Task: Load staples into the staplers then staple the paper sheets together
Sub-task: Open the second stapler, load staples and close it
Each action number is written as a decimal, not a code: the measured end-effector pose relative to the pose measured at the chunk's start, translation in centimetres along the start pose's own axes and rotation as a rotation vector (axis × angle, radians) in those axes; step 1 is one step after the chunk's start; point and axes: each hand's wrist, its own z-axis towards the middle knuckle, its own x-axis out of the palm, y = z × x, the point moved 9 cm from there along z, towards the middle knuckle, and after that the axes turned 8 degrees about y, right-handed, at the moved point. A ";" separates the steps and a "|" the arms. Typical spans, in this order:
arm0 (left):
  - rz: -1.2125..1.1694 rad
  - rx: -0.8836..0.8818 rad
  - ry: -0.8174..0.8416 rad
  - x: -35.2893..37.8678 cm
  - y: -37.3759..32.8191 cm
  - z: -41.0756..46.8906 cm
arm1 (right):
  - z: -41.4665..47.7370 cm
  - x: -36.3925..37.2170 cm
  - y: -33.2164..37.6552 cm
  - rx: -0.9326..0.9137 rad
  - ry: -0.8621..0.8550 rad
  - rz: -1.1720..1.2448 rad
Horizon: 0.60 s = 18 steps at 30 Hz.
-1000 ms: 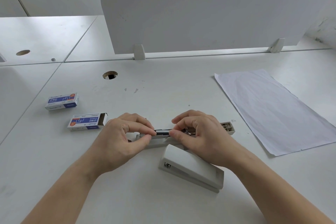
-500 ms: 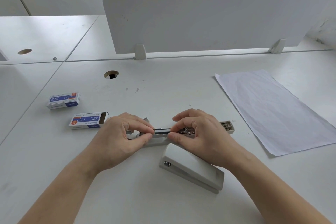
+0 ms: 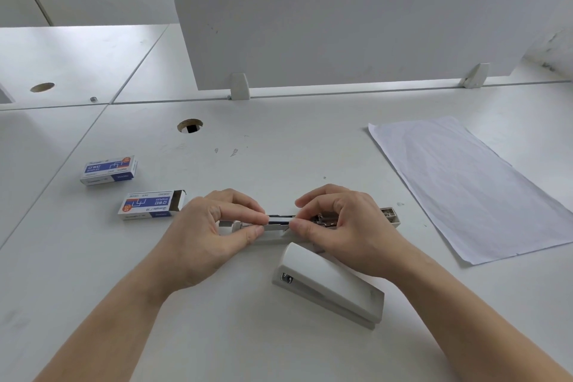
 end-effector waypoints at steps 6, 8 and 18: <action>-0.044 -0.007 0.033 0.3 0.5 0.2 | -0.1 -0.2 -0.1 0.003 -0.007 0.019; -0.040 0.003 0.046 0.6 0.5 0.1 | -0.1 -0.3 -0.1 0.002 -0.010 0.013; 0.107 0.060 0.046 0.9 0.3 0.1 | -0.1 -0.1 0.9 -0.060 0.111 -0.272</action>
